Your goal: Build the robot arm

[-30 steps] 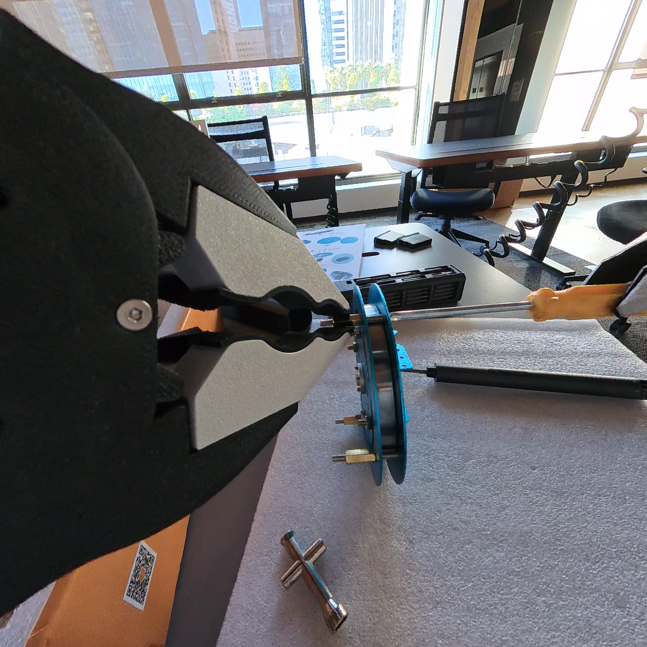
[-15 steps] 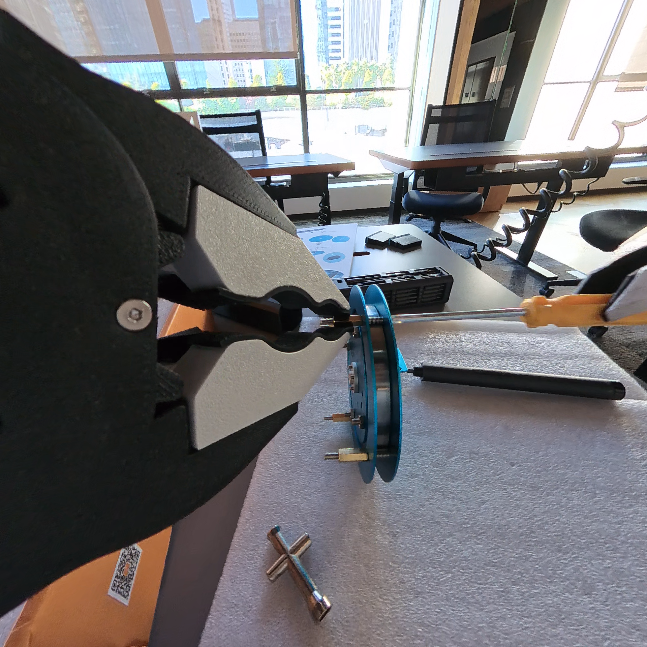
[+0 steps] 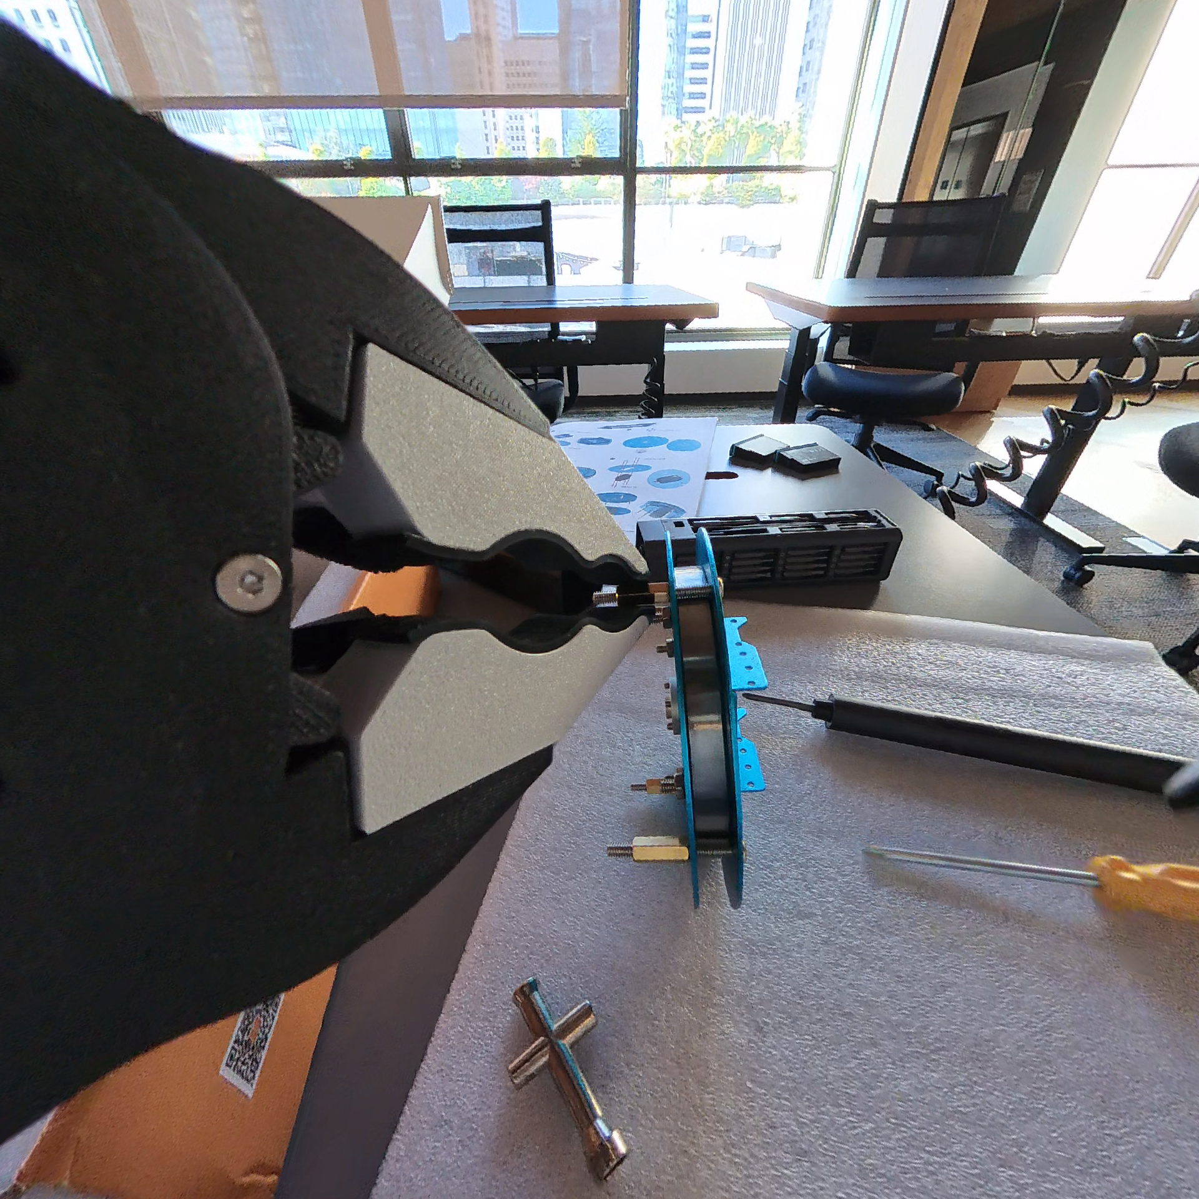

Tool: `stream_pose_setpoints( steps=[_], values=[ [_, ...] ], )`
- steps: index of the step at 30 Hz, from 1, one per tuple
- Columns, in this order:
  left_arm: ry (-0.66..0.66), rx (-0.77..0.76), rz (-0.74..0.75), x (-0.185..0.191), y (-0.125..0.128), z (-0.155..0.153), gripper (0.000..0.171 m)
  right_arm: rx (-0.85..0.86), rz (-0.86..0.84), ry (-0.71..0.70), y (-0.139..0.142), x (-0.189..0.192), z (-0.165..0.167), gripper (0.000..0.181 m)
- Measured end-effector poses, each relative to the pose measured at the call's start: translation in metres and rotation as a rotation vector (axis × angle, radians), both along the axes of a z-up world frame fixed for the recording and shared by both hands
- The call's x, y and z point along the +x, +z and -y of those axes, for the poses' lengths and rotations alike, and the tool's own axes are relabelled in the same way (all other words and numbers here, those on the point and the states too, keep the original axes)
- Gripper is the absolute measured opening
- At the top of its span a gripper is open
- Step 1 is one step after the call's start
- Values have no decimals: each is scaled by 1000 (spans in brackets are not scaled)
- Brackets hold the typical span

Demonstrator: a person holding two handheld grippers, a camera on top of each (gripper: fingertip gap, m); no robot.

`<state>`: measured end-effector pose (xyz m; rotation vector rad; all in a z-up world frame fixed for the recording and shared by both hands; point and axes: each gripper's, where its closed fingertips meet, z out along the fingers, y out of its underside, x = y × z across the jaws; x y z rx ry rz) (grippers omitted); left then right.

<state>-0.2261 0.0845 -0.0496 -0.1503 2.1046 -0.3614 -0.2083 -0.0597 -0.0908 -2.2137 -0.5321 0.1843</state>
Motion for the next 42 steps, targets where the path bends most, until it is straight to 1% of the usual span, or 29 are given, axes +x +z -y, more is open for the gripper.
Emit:
stream_pose_setpoints(
  steps=[3, 5, 7, 9, 12, 14, 15, 17, 19, 20, 21, 23, 24, 25, 26, 27, 28, 29, 30, 31, 32, 34, 37, 38, 39, 41, 42],
  values=[
    [14, -3, -1, 3, 0, 0, 3, 204, 80, 182, 45, -6, -49, 43],
    [26, -7, -3, 4, 0, 0, 3, 252, 133, 302, 63, -3, -81, 51],
    [33, -8, -7, 4, 1, 0, 3, 256, 185, 423, 72, -1, -106, 56],
    [33, 2, -5, 3, 1, 2, 3, 172, 187, 512, 68, -3, -127, 56],
    [32, 15, -2, 3, 2, 6, 3, 17, 251, 606, 46, -2, -144, 55],
    [23, 16, 1, 3, 2, 10, 3, -58, 265, 665, 33, -4, -145, 47],
    [20, 14, 2, 3, 2, 12, 4, -116, 250, 707, 26, -7, -139, 36],
    [28, 7, -4, 4, 3, 12, 4, -150, 239, 722, 25, -6, -138, 34],
    [87, -6, -15, 1, 4, 3, 5, -158, 230, 721, 25, -2, -138, 27],
    [131, -33, -18, -2, 6, -4, 7, -154, 216, 715, 25, -1, -138, 27],
    [172, -95, -11, -7, 11, -10, 7, -146, 200, 711, 25, 0, -137, 26],
    [216, -316, -26, -18, 19, -8, 9, -125, 181, 707, 24, 4, -135, 25],
    [227, -455, -59, -22, 20, -2, 14, -115, 172, 703, 24, 5, -135, 25],
    [238, -594, -107, -25, 20, 6, 27, -104, 162, 701, 24, 5, -136, 24],
    [255, -714, -162, -26, 17, 14, 43, -93, 157, 702, 24, 5, -136, 24],
    [287, -795, -201, -25, 14, 18, 52, -81, 156, 704, 25, 4, -137, 24],
    [331, -821, -212, -21, 11, 18, 54, -69, 155, 708, 26, 1, -138, 24],
    [377, -804, -194, -16, 9, 14, 54, -59, 157, 714, 26, -1, -139, 24],
    [420, -776, -165, -13, 8, 9, 51, -53, 163, 718, 27, -3, -140, 23],
    [445, -749, -156, -10, 7, 7, 43, -51, 174, 720, 27, -4, -140, 23],
    [467, -713, -168, -9, 3, 7, 39, -50, 182, 721, 27, -5, -140, 23],
    [498, -643, -209, -7, -3, 9, 42, -50, 196, 720, 27, -3, -139, 23],
    [538, -597, -294, -4, -8, 13, 40, -42, 206, 718, 26, -2, -138, 23],
    [574, -603, -333, -2, -10, 13, 39, -36, 214, 716, 26, -1, -137, 23],
    [615, -630, -380, -2, -12, 13, 43, -34, 220, 715, 26, -1, -137, 23],
    [691, -733, -475, -3, -16, 16, 43, -23, 238, 714, 26, -1, -135, 23],
    [715, -815, -523, -3, -18, 21, 38, -15, 245, 713, 26, -1, -135, 23]
  ],
)
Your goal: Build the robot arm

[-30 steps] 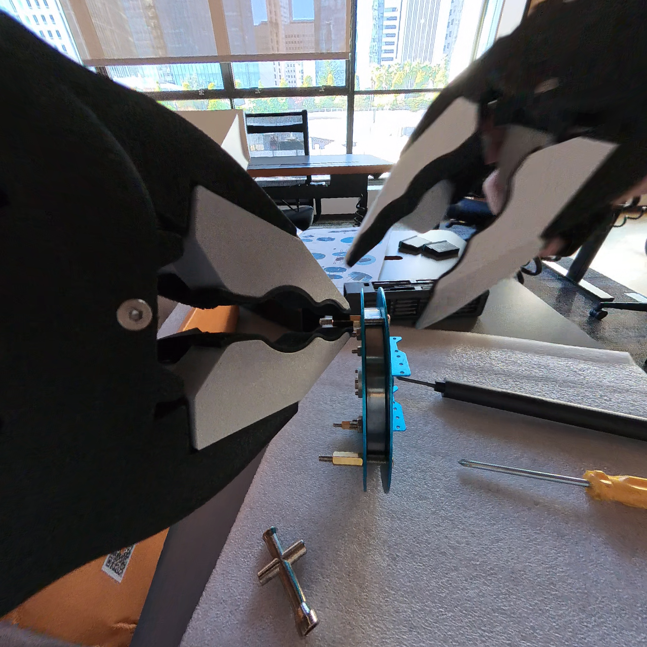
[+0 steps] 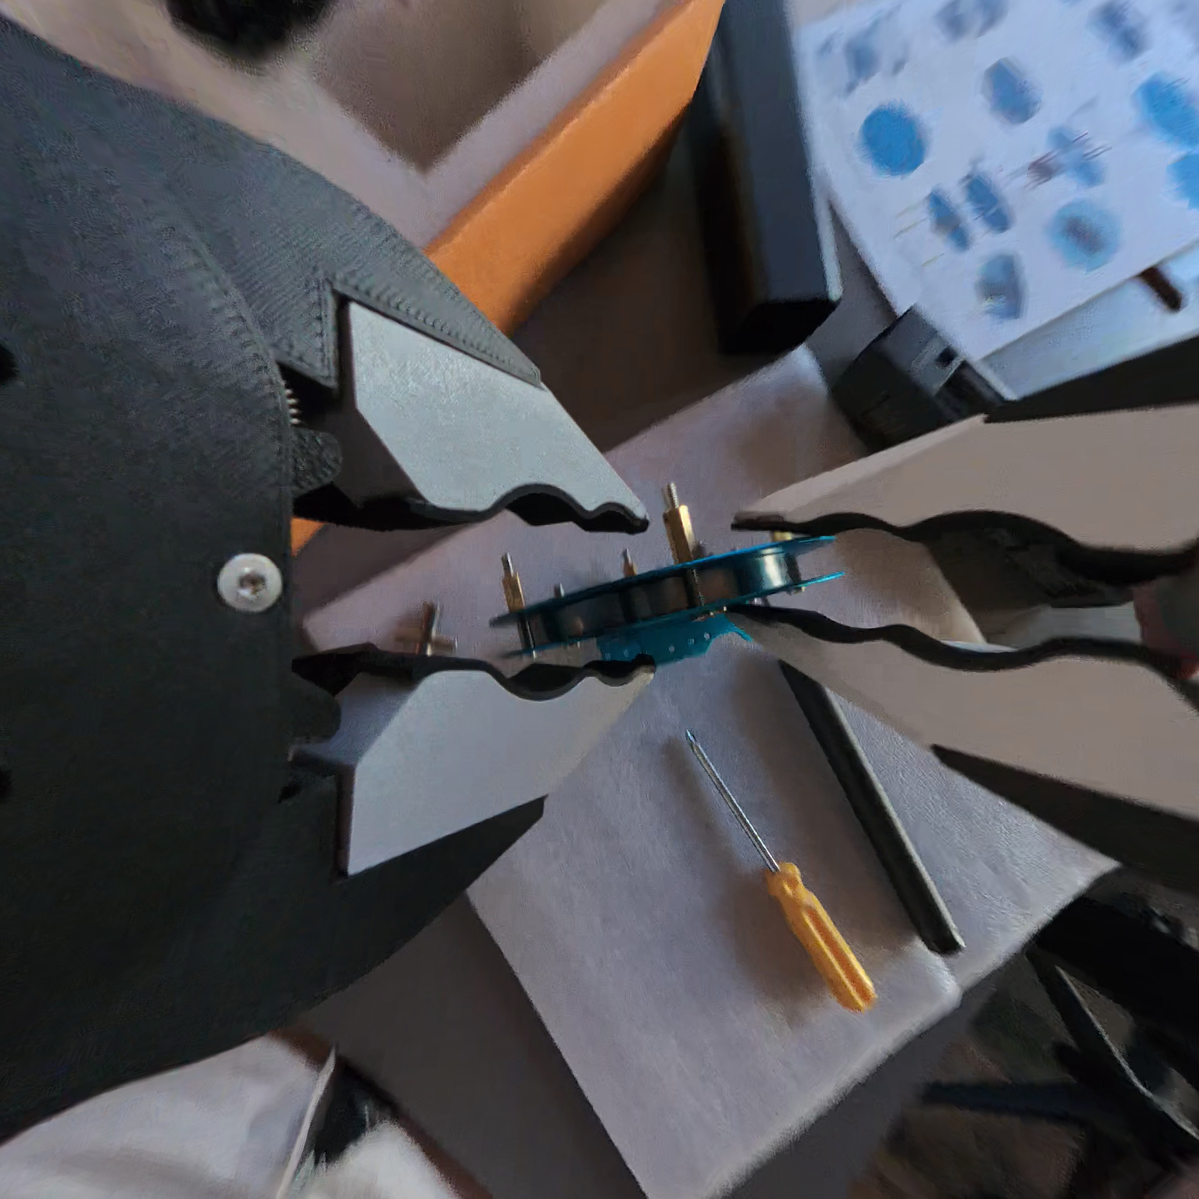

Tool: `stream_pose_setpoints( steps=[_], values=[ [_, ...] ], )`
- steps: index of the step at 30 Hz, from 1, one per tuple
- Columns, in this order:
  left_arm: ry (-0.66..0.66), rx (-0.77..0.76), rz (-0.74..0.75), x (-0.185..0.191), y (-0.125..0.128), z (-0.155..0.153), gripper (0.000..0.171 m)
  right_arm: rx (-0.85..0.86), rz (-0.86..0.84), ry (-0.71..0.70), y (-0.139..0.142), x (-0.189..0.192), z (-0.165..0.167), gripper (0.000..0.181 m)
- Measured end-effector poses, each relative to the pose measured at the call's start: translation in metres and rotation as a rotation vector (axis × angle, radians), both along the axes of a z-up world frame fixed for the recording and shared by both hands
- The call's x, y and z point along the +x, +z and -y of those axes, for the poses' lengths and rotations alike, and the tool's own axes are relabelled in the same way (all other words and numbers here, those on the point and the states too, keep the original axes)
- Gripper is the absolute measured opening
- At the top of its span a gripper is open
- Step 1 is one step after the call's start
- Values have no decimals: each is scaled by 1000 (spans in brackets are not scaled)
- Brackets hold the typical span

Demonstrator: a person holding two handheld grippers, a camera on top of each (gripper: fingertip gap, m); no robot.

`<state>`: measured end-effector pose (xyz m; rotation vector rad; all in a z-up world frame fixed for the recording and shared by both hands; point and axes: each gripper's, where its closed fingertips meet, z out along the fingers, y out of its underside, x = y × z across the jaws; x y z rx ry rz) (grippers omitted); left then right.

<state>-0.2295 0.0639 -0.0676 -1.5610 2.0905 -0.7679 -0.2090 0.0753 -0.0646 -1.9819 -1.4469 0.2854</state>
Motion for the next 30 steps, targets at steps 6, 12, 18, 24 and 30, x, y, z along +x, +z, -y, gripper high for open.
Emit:
stream_pose_setpoints(
  steps=[6, 12, 18, 24, 30],
  values=[
    [158, -358, -35, 4, -12, 7, 37, 15, -11, -23, 0, 1, -2, 24],
    [210, -187, 64, 0, -24, -1, 44, 50, 1, -37, 1, -2, -2, 25],
    [225, -64, 140, 9, -36, -5, 19, 90, 11, -64, 1, -1, -4, 26],
    [228, -64, 84, 12, -36, -5, 19, 262, 58, -220, 11, 20, -10, 40],
    [263, -28, 58, 13, -36, -4, 19, 188, -238, -533, 18, 28, 43, 52]
  ],
)
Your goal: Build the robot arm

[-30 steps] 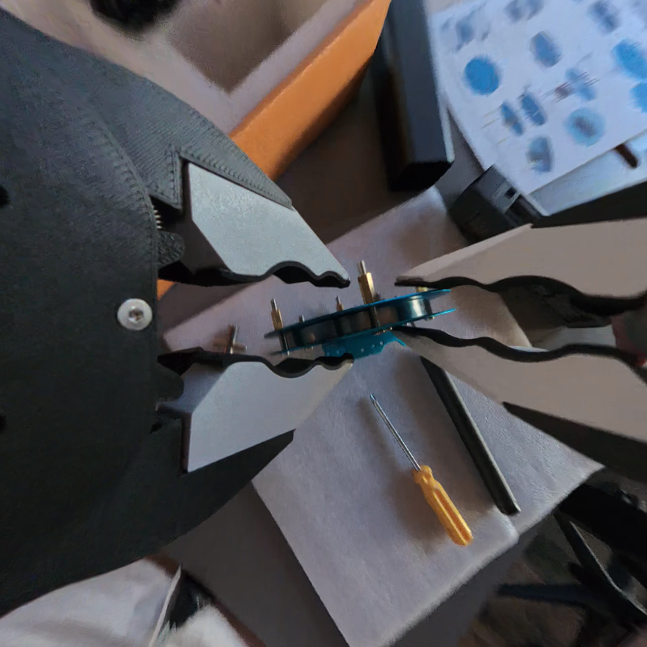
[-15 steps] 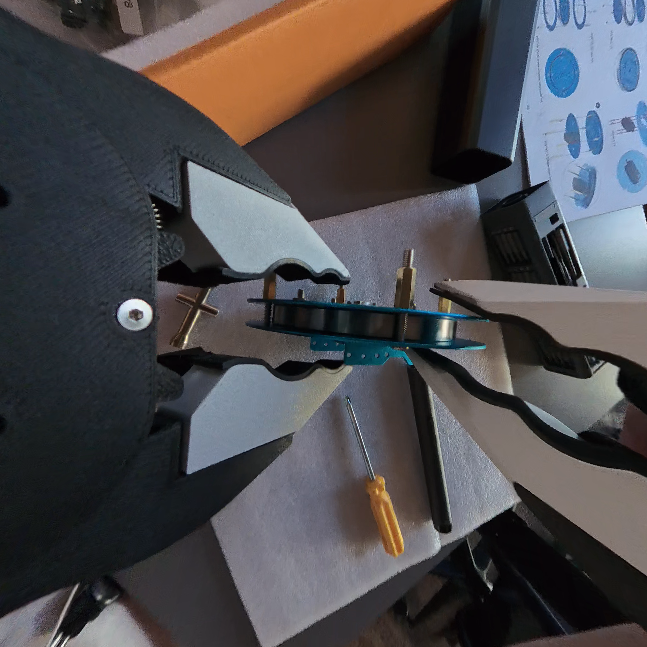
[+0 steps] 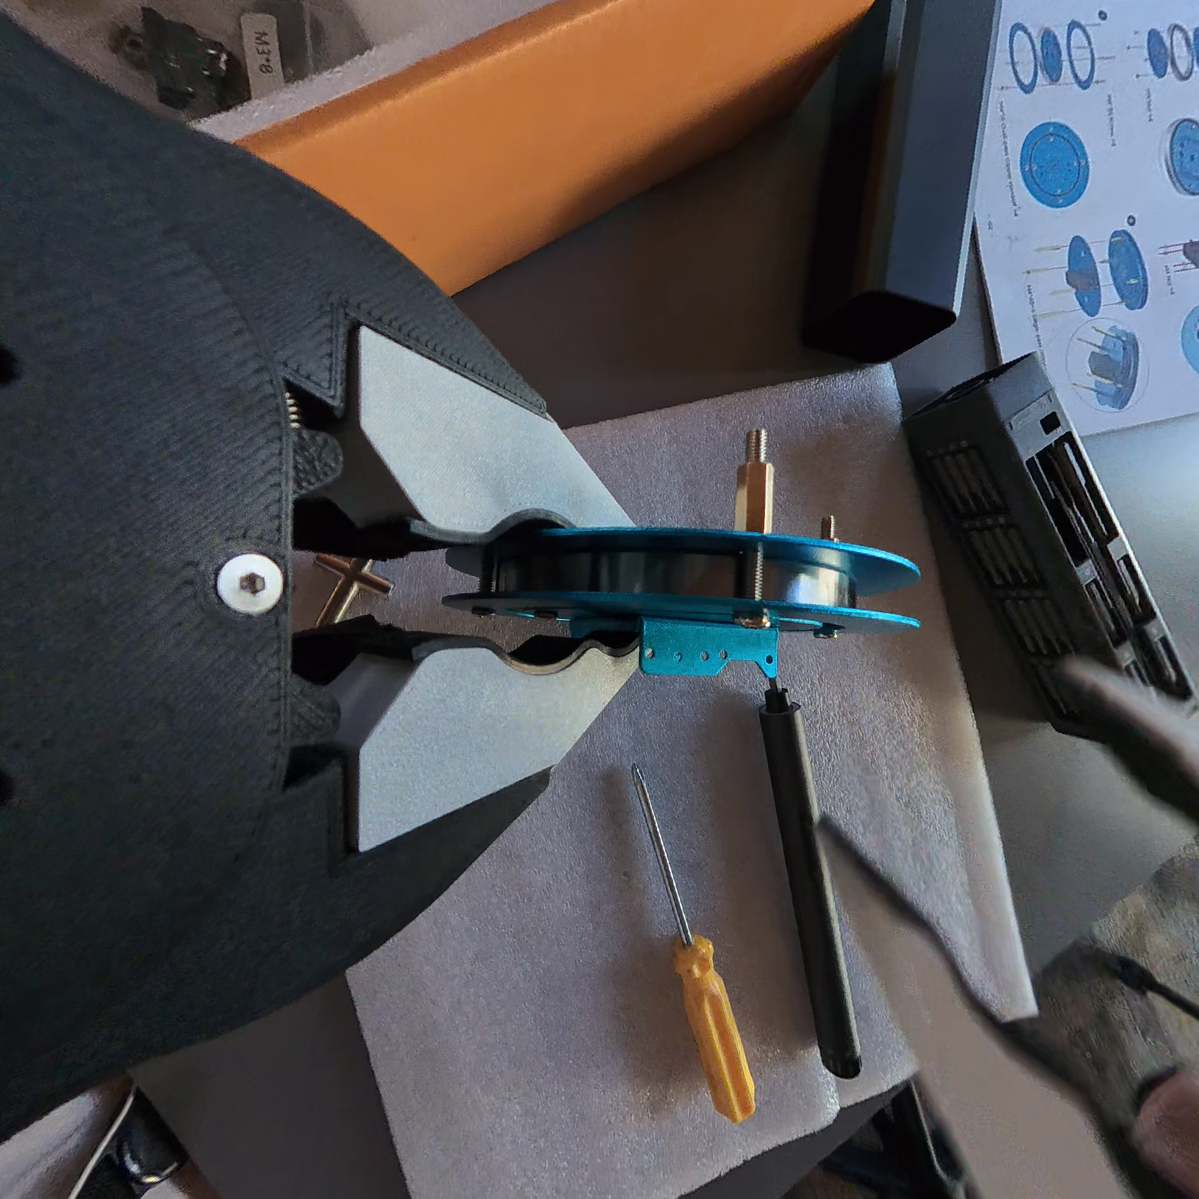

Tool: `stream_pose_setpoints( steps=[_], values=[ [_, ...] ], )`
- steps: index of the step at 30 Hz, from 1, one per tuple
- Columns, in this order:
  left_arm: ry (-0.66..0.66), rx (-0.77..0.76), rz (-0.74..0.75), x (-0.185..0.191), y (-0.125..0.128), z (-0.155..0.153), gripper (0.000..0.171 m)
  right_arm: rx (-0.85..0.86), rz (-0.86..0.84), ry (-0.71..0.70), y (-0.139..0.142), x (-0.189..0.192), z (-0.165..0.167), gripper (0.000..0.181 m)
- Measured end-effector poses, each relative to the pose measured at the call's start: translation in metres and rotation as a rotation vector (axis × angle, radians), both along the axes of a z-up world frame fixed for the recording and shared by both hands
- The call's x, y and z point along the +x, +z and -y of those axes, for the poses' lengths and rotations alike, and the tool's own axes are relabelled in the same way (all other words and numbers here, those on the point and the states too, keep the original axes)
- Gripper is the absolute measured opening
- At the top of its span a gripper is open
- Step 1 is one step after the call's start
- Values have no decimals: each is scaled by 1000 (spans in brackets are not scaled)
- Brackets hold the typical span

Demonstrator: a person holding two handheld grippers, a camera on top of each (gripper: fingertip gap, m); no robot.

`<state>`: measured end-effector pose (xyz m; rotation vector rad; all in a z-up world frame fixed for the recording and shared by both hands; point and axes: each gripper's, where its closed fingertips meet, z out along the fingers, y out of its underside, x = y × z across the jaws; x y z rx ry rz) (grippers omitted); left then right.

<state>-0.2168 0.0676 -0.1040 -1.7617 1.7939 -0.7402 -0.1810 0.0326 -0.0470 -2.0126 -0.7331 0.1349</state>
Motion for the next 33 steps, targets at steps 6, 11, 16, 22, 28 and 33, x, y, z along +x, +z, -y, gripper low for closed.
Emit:
stream_pose_setpoints(
  steps=[6, 11, 16, 22, 28, 33],
  values=[
    [21, 40, -5, 0, 0, 2, 19, -159, -49, -261, -56, -5, 90, 39],
    [55, -48, -11, 0, 0, -2, 19, -196, -187, -361, -82, -13, 120, 30],
    [72, -2, -56, 1, 1, 0, 19, -228, -64, -409, -100, -8, 113, 20],
    [105, 13, -108, 2, 0, 1, 20, -152, -74, -394, -84, -20, 103, 16],
    [109, -1, -134, 4, 0, -1, 20, -99, 17, -452, -81, -21, 82, 16],
    [110, -8, -134, 4, -1, -1, 20, -113, 3, -476, -85, -22, 67, 16]
  ],
)
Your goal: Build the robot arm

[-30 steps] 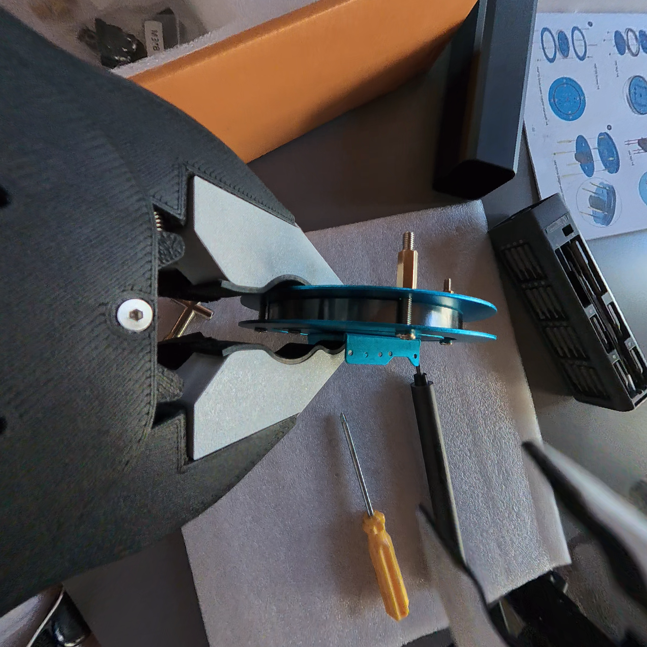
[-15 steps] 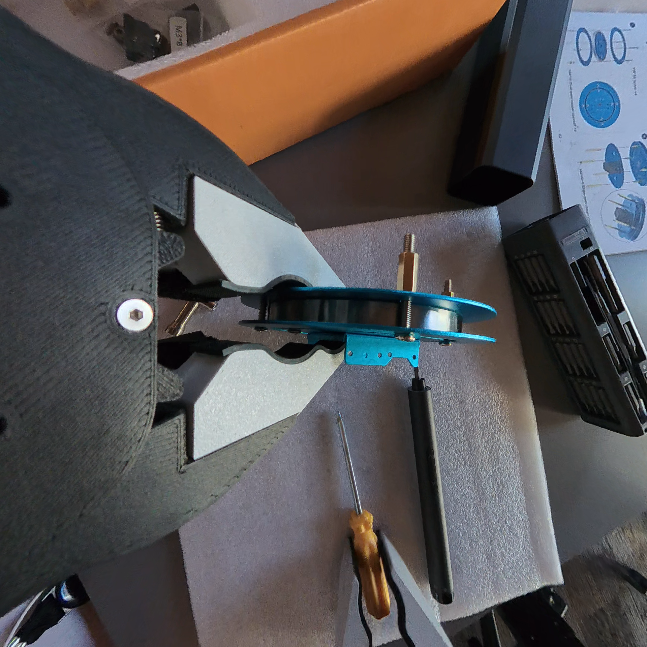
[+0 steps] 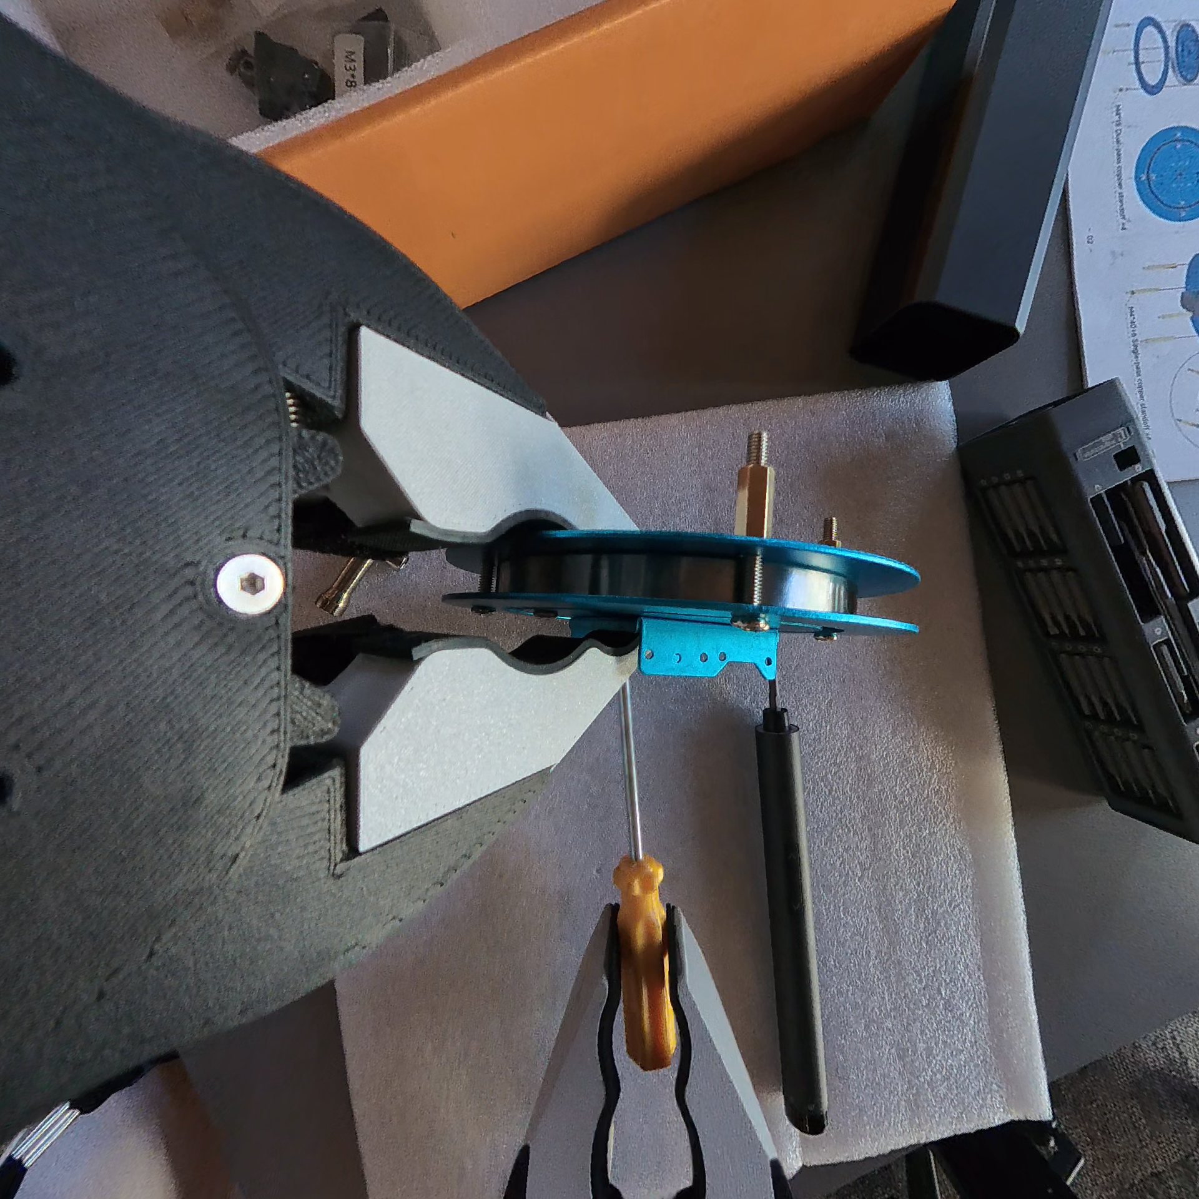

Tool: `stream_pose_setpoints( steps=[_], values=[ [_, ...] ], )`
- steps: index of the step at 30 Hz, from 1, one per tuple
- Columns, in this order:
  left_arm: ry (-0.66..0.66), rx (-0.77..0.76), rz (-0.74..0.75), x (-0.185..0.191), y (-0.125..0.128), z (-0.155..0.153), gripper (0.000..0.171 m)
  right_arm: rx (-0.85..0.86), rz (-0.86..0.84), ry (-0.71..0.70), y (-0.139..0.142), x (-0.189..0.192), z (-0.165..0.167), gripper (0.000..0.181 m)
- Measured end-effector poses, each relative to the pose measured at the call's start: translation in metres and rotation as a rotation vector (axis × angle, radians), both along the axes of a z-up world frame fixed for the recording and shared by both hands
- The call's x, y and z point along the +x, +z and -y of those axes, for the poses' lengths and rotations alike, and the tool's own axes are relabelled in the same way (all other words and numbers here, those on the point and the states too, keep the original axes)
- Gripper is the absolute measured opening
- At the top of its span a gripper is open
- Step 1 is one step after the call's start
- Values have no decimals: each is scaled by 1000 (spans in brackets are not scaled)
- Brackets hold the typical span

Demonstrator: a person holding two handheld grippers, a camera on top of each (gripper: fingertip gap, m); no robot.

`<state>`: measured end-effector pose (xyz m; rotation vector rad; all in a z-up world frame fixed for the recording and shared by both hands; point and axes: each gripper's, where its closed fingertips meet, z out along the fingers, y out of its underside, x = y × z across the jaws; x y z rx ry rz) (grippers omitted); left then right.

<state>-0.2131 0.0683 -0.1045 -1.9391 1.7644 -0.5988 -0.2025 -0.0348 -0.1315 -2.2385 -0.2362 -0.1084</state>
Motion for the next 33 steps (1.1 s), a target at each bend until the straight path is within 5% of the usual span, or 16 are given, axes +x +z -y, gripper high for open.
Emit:
stream_pose_setpoints(
  steps=[33],
  values=[
    [-15, 25, 9, 0, 0, 0, 20, 7, -75, -24, -10, 1, -4, 17]
  ],
)
